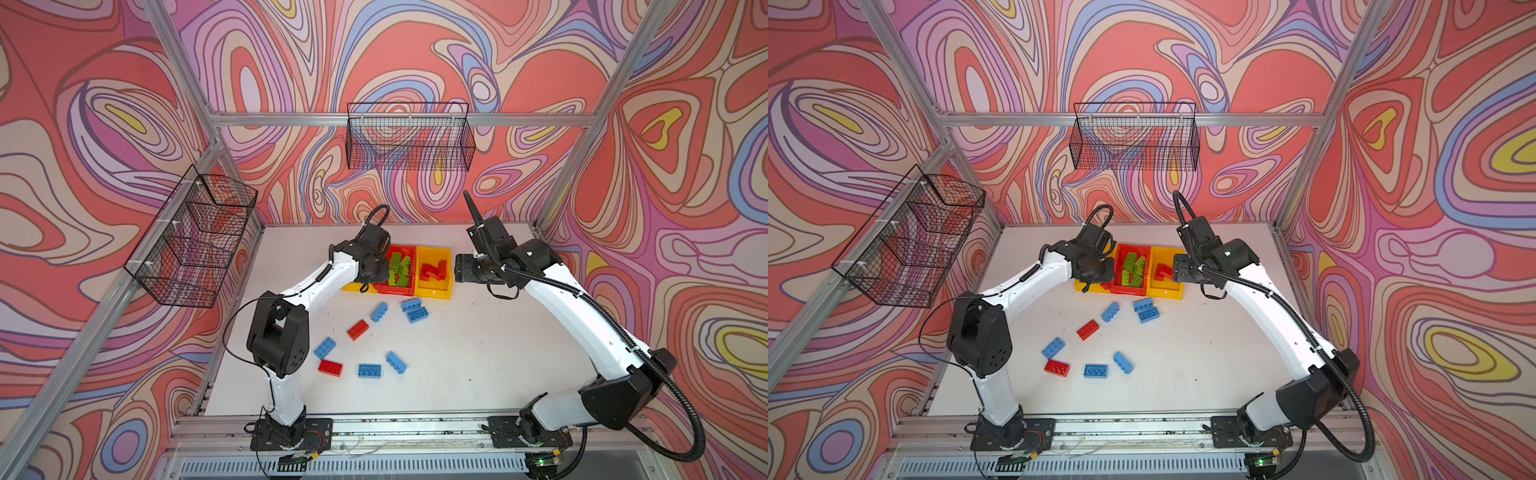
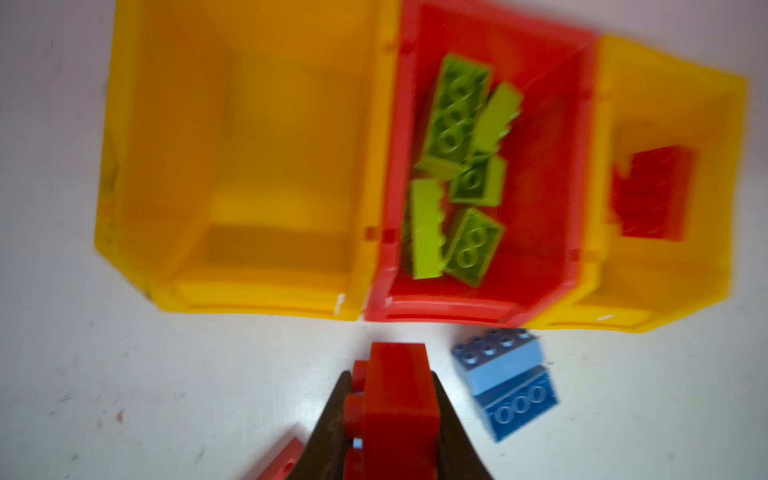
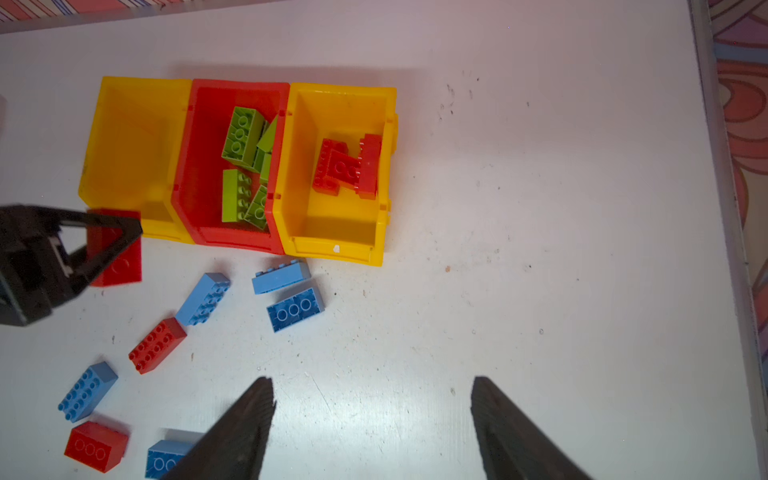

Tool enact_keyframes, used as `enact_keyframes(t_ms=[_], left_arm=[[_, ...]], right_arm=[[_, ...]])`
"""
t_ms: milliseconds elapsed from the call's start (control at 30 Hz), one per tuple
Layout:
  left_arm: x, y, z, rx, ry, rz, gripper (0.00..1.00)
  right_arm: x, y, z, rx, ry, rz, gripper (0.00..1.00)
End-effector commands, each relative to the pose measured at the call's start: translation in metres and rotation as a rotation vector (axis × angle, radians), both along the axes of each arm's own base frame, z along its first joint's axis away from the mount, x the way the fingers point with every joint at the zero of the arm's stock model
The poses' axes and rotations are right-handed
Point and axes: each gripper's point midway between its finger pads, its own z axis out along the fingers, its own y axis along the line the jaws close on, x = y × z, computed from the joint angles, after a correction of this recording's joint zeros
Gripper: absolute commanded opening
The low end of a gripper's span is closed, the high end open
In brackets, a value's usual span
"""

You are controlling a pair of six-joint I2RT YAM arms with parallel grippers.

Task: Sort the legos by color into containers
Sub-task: 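Lift the red brick with the left gripper and release it into the yellow bin, then move the left gripper down to a red 2x2 brick and grasp it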

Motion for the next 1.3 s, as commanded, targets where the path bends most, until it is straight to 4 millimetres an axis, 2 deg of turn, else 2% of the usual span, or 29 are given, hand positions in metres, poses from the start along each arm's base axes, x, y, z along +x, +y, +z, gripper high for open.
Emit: enact_keyframes(t_ms=[0,200,267,433,633,733,767,900,967,1100,1267], left_arm=[[-0.003,-0.027,-0.005,0.032,0.058,-0.059,0.1],[0.024,-0.108,0.01,-0.18,-0.017,-0.191,0.13],[0.033,-0.126,0.01,-0.255,-0.037,-0.209,0.14],[0.05,-0.151,0.005,-0.34,-0.064,-0.229,0.15],[0.065,-0.163,-0.007,-0.365,-0.063,-0.214,0.16],[0.071,-0.164,-0.012,-0.361,-0.064,-0.195,0.22],[0.072,-0.165,-0.013,-0.363,-0.064,-0.196,0.29],[0.075,-0.167,-0.013,-0.365,-0.063,-0.191,0.72],[0.076,-0.167,-0.011,-0.363,-0.067,-0.19,0.83],[0.074,-0.162,-0.004,-0.35,-0.075,-0.181,0.86],[0.06,-0.142,0.024,-0.326,-0.132,-0.17,0.85]], right_arm=[[-0.015,-0.017,0.003,0.003,-0.022,-0.065,0.79],[-0.036,-0.031,0.004,0.045,-0.052,-0.125,0.79],[-0.038,-0.032,0.005,0.053,-0.058,-0.132,0.79],[-0.038,-0.036,0.01,0.037,-0.069,-0.14,0.8],[-0.04,-0.043,0.01,-0.006,-0.065,-0.139,0.8],[-0.039,-0.043,0.011,-0.007,-0.066,-0.138,0.81],[-0.039,-0.043,0.011,-0.007,-0.066,-0.137,0.81],[-0.039,-0.044,0.012,-0.009,-0.063,-0.138,0.81],[-0.04,-0.044,0.013,-0.003,-0.065,-0.14,0.81],[-0.042,-0.043,0.017,0.017,-0.071,-0.139,0.81],[-0.041,-0.038,0.017,0.039,-0.072,-0.123,0.81]])
